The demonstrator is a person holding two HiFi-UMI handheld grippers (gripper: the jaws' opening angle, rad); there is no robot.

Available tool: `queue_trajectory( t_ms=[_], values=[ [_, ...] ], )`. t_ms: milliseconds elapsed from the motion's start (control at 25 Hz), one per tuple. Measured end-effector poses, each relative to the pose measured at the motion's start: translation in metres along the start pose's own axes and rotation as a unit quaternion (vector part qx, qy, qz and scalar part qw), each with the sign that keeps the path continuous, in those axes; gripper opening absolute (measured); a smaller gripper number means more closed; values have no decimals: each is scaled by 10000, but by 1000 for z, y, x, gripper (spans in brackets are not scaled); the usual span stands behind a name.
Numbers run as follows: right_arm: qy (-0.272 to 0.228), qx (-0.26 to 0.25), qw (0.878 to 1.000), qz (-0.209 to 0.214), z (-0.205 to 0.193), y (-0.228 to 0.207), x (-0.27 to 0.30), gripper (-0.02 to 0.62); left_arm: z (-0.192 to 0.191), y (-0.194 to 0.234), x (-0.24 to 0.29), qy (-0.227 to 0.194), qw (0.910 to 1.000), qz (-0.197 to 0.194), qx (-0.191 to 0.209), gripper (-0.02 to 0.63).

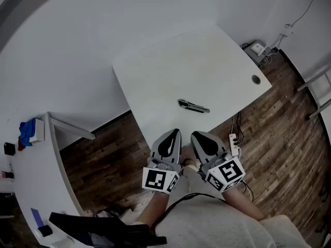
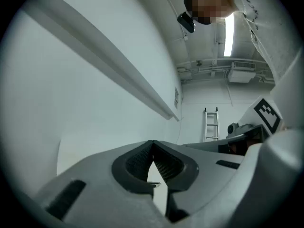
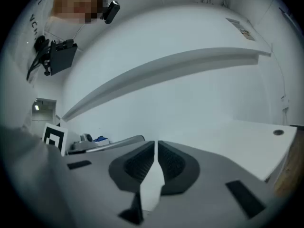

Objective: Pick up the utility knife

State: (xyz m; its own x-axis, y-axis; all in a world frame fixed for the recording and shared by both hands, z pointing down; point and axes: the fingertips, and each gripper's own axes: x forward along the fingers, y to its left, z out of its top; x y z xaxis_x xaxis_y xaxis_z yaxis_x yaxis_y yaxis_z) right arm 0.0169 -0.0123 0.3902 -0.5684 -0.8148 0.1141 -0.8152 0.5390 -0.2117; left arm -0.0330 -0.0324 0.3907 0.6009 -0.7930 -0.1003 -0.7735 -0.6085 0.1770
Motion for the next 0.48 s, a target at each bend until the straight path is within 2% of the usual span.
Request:
queue_trajectory(
  t_ms=[200,360,480],
  values=[
    [173,20,9997,191,-7,-9,20,8,-4,11,9,81,9999,108,41,6],
    [522,-146,9975,460,-20,-20,38,8,-19,16,22,230,9996,134,58,6],
    [821,-254,9950,505,-33,-40,45,17,-30,15,32,284,9994,175,69,6]
  ],
)
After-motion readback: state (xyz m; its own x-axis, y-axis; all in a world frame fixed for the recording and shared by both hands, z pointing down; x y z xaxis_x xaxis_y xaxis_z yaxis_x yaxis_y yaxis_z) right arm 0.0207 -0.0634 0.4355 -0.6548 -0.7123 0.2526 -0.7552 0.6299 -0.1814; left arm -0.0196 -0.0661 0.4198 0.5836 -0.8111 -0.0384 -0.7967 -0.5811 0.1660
